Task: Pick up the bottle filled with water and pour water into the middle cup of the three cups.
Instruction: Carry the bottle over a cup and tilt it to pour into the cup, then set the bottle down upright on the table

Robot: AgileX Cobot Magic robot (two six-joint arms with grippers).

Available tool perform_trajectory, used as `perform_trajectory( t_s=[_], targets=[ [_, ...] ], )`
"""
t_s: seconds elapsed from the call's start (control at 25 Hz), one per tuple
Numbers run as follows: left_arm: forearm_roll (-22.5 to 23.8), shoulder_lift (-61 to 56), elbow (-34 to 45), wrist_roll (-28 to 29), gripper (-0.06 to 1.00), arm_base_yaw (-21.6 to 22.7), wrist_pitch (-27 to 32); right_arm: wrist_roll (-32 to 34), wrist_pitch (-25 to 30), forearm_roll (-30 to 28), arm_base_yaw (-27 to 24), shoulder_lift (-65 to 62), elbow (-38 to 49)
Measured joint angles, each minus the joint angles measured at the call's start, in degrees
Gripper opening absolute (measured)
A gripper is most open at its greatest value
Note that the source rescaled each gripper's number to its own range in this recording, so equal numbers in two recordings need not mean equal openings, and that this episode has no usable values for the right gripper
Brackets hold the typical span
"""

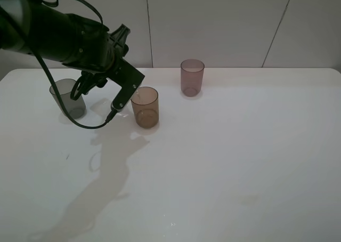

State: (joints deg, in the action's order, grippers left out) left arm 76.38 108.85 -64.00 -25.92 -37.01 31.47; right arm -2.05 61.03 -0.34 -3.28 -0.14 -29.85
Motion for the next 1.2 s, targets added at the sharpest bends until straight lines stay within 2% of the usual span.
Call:
perform_trajectory(
  t_s=[1.04, 1.2],
  targets=[
    [5.97, 0.00, -0.04, -0.02, 0.01, -1.36, -0.78, 0.00, 0.00, 0.00, 0.00, 0.00, 0.00],
    [6.70, 0.00, -0.06, -0.02, 0.01, -1.40, 0.58, 0.00, 0.00, 0.00, 0.00, 0.00, 0.00]
  ],
)
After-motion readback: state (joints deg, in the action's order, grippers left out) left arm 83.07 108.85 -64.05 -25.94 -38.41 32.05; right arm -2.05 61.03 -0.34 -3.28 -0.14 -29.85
